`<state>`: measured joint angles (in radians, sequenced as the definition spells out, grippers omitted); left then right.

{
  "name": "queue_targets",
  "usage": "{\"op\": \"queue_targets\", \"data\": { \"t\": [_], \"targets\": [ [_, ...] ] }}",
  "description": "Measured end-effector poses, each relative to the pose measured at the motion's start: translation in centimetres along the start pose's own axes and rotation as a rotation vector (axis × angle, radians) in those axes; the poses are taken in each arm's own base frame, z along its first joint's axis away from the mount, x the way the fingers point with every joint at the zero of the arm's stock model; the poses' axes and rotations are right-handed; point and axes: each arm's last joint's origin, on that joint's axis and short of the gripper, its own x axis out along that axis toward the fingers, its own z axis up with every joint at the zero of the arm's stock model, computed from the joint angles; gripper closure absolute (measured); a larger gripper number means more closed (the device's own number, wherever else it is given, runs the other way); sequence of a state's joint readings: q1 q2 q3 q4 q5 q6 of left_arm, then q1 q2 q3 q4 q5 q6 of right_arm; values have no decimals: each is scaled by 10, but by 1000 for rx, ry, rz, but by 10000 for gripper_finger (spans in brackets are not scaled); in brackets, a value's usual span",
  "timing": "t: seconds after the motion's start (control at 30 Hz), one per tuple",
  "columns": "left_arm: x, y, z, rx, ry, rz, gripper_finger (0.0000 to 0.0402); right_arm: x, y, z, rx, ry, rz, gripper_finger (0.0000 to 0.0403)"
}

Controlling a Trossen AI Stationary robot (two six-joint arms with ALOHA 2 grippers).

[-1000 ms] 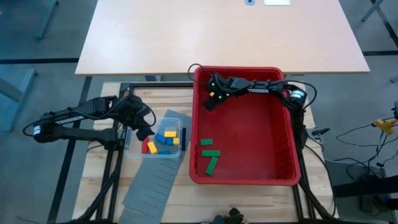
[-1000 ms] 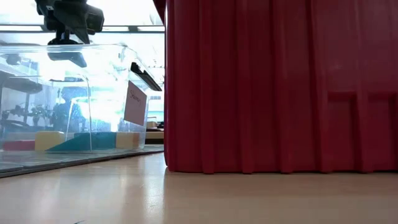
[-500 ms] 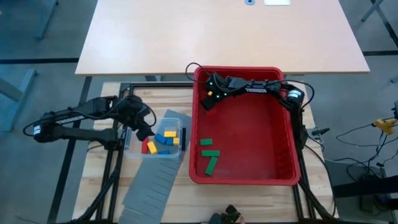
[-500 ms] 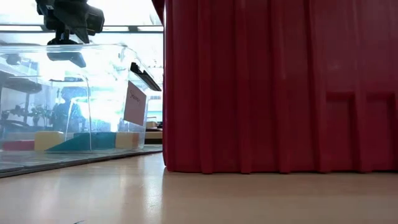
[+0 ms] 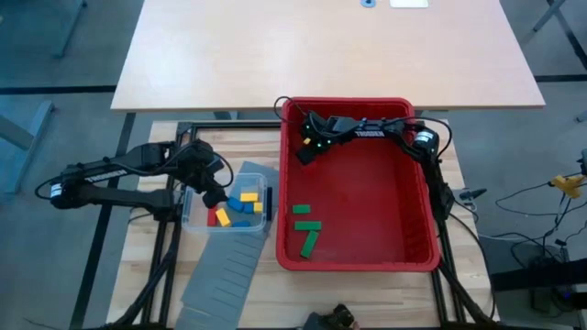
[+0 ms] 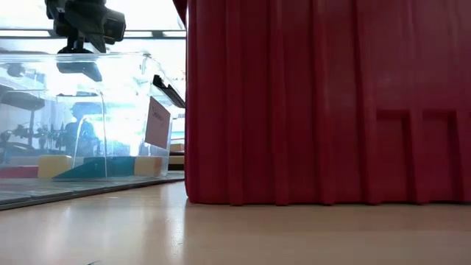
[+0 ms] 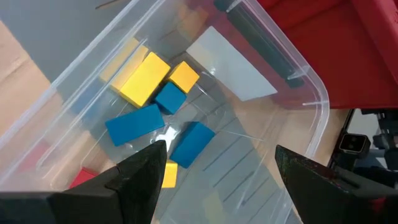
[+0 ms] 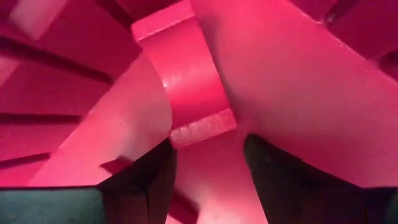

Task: Sort blocks
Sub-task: Remove the top red block from the red bin

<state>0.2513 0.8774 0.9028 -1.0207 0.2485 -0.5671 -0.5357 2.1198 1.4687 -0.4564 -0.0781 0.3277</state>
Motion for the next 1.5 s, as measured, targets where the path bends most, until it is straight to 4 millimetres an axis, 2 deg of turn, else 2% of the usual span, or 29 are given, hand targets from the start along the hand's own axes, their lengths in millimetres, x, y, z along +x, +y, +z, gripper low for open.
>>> {"op": "queue_targets", "data": {
  "t": [0.33, 0.7, 0.77, 1.13, 1.27, 1.5],
  "targets": [
    [1, 0, 1, -1, 2, 1, 126, -2, 1, 3, -18, -27, 2, 269],
    [1, 0, 1, 0, 1, 1, 126, -11, 0, -2, -18, 51, -25, 388],
    [1, 0, 1, 1, 1, 1, 126, -14, 0, -3, -10, 63, -35, 399],
    [1, 0, 1, 4, 0, 1, 126, -43, 7, 14, 81, -75, 4, 353],
    [1, 0, 1, 4, 0, 1, 126, -43, 9, 19, 98, -111, 16, 330],
    [1, -1, 1, -1, -3, -3, 126, -33, -2, 22, 211, -116, 11, 292]
  ]
}}
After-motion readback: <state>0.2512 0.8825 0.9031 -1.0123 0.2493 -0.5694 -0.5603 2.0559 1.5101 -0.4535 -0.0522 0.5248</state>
